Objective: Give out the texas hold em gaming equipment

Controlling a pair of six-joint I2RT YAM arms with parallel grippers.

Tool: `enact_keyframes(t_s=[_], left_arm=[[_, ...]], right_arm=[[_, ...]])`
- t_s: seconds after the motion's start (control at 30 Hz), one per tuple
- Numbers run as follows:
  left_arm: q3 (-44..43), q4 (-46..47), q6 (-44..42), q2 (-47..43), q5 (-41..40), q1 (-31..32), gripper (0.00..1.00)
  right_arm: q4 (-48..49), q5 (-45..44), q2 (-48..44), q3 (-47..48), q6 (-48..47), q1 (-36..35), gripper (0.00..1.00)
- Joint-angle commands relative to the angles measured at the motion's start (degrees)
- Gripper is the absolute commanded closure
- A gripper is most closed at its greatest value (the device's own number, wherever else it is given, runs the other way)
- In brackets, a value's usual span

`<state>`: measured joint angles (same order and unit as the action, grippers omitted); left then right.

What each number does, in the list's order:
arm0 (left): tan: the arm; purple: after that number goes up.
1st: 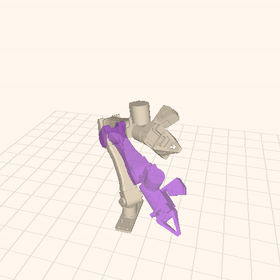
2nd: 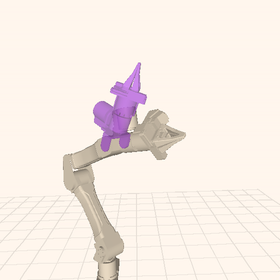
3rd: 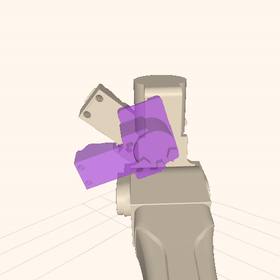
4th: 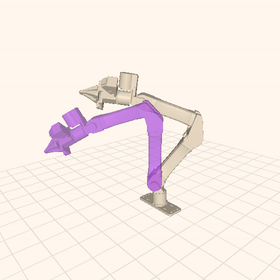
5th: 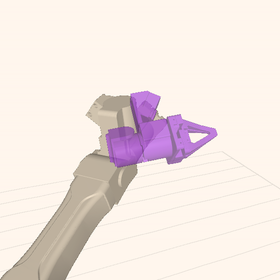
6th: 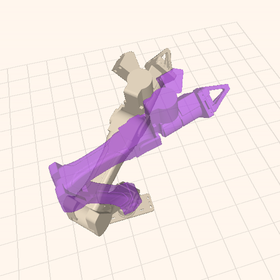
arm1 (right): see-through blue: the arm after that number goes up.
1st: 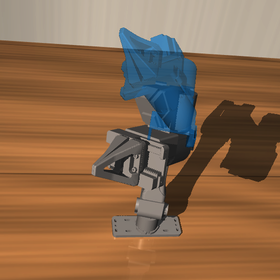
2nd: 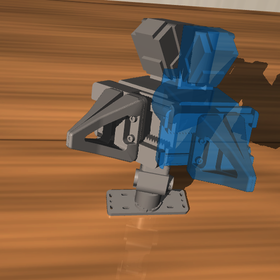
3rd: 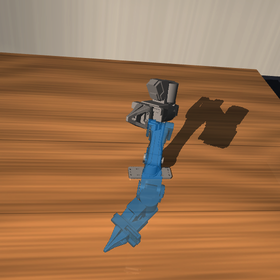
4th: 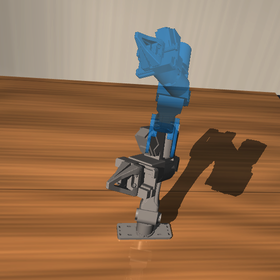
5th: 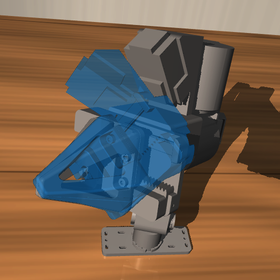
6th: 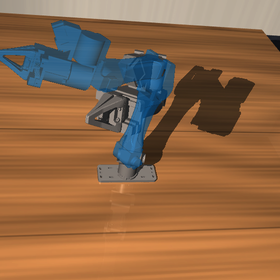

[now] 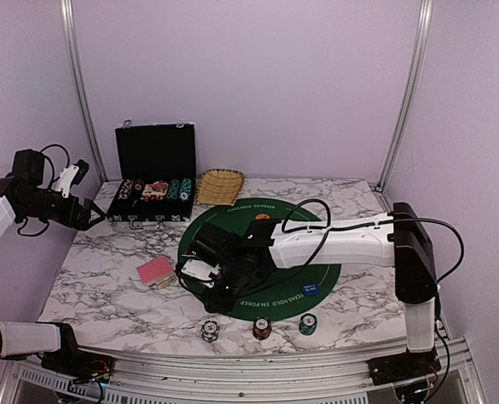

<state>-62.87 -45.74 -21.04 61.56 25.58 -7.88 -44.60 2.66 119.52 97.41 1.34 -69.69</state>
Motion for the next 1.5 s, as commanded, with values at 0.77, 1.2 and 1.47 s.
enact_keyframes(t_s=[0.77,1.2,1.47], left_arm=[[-0.98,-2.25,-1.2,0.56,2.98,-0.1,0.01],[-1.77,-2.25,-1.55,1.4,2.95,-0.12,0.01],[-2.24,-2.42,-1.43,1.55,2.95,-0.13,0.01]], right_arm=[[3.26,-11.44,13.99,18.85,2.78,35.6,1.0],[4.25,-11.3,21.79,24.41,2.21,38.52,0.99],[4.06,-11.66,22.53,23.67,2.18,38.66,0.77]])
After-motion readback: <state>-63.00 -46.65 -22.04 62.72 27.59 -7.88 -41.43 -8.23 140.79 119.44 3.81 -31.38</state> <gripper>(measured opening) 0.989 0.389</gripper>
